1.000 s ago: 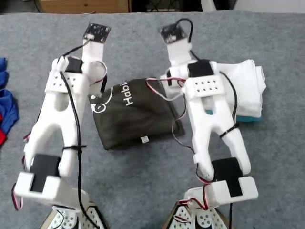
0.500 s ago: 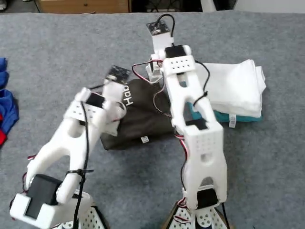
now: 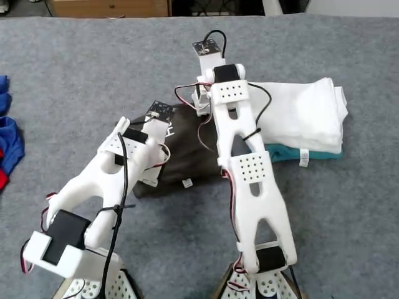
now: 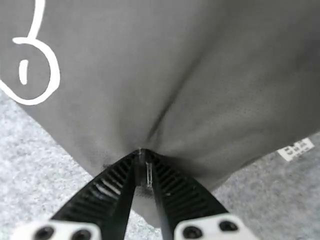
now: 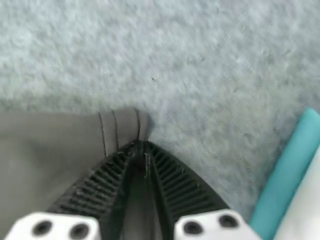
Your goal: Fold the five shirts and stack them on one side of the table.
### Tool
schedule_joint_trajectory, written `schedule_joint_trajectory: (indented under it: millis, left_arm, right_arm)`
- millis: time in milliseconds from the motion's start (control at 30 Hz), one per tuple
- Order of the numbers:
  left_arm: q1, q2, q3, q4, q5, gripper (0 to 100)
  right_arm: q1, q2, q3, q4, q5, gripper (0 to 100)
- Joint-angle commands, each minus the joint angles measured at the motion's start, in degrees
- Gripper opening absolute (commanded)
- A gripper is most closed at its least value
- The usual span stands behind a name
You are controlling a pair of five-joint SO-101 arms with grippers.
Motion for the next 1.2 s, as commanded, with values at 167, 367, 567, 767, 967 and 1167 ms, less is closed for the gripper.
schedule_joint_trajectory:
  millis: [167,367,567,767,967,1167]
  left_arm:
    - [1.1,-7.9,4.0,-1.4,0.7,3]
    - [-3.8,-24.8,0.9,2.0,0.5,3]
    - [-12.6,-30.2,-8.5,3.3,0.6,3]
    - [-19.1,-15.5,-13.3,-0.3,0.4,3]
    - [-24.7,-0.4,-18.0,-5.4,-4.1,3]
    - [-25.7,9.2,-18.5,-9.8,-9.1,3]
  right_arm:
    - [1.5,-0.1,-9.3,5.6,-0.4,2.2]
    - [1.1,-7.4,-8.8,5.6,-0.5,2.2]
    - [3.4,-13.3,-8.6,5.9,-0.5,2.2]
    - [3.2,-25.0,3.6,5.9,-0.5,2.2]
    - [3.2,-45.5,36.7,5.7,-0.4,2.2]
    - [2.5,-64.6,64.9,5.5,-0.5,2.2]
